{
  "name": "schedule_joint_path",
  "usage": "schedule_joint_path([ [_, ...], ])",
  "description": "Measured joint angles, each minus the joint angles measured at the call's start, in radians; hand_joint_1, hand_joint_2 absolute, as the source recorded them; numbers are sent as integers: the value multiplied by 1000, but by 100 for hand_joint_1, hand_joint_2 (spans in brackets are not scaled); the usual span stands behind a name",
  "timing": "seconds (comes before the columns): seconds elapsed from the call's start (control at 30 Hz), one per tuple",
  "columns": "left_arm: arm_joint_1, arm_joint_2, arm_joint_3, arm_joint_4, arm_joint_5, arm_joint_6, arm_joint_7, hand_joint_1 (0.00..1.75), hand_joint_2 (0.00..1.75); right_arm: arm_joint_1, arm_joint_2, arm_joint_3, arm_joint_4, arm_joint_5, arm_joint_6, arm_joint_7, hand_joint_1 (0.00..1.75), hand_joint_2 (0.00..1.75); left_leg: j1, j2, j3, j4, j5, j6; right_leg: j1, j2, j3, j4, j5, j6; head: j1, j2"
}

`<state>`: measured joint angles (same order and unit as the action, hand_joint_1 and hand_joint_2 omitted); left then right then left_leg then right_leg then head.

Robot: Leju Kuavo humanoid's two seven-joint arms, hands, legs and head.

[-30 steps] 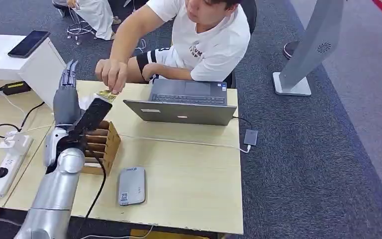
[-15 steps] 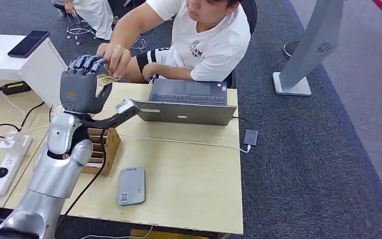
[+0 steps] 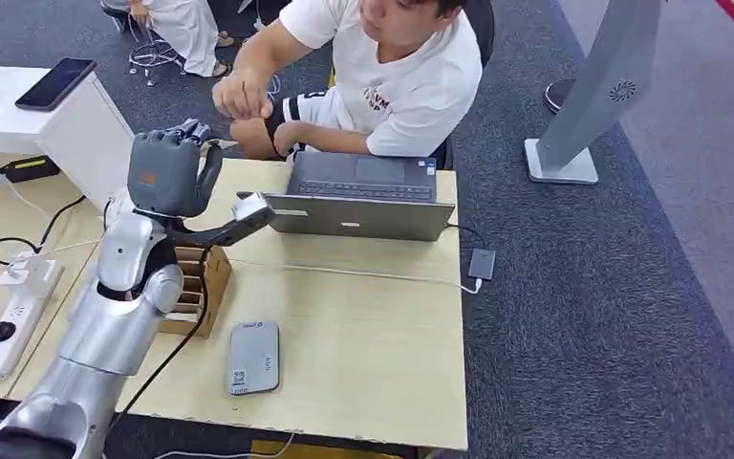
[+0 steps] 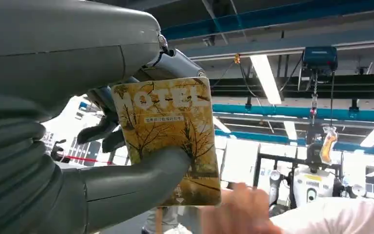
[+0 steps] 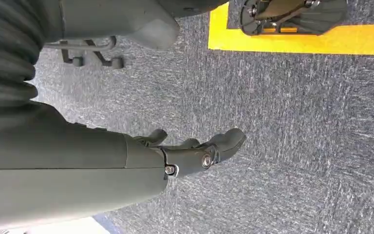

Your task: Pass the card to the sensor for recognition and then transmit it.

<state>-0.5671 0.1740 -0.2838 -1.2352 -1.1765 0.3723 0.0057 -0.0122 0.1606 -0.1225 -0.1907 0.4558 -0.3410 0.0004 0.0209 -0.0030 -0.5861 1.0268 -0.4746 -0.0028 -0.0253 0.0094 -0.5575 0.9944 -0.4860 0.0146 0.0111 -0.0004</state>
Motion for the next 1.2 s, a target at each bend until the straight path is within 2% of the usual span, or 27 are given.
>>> schedule_joint_path([
  [0.17,6,-1,-7,11,5,6,-14,175,175,1,2,3,0,11,-3,3,0,175,0,0,0,0,0,0,0,0,0,0,0,0,0,0],
  [0.27,41,-1,-11,-8,12,14,-30,175,175,2,3,3,0,10,-7,2,0,175,0,0,0,0,0,0,0,0,0,0,0,0,1,0],
  [0.43,215,18,-28,-158,-5,62,-65,175,175,7,11,3,0,-5,-24,13,0,175,0,3,0,0,-1,0,0,2,-1,0,-1,0,1,0],
  [0.57,371,44,-55,-279,-97,114,-61,175,175,12,16,1,0,-5,-37,18,0,175,0,3,0,0,-3,-1,0,2,-1,0,-2,0,0,0],
  [0.67,440,62,-78,-330,-130,117,-57,175,175,14,19,0,0,-3,-43,18,0,175,0,3,0,0,-3,-1,0,2,-1,0,-3,0,1,0],
  [0.8,468,73,-94,-359,-136,117,-50,175,175,14,20,-1,0,-3,-44,19,0,175,0,2,0,0,-2,-1,0,2,0,0,-2,0,0,0],
  [0.97,510,88,-110,-381,-145,80,-45,175,175,16,23,-3,0,-3,-51,19,0,175,0,2,0,0,-2,-1,0,2,0,0,-2,0,0,0],
  [1.2,626,136,-116,-380,-163,-55,11,175,175,20,30,-6,0,11,-69,24,0,175,0,3,0,0,-3,-2,0,2,-1,0,-3,-1,0,0],
])
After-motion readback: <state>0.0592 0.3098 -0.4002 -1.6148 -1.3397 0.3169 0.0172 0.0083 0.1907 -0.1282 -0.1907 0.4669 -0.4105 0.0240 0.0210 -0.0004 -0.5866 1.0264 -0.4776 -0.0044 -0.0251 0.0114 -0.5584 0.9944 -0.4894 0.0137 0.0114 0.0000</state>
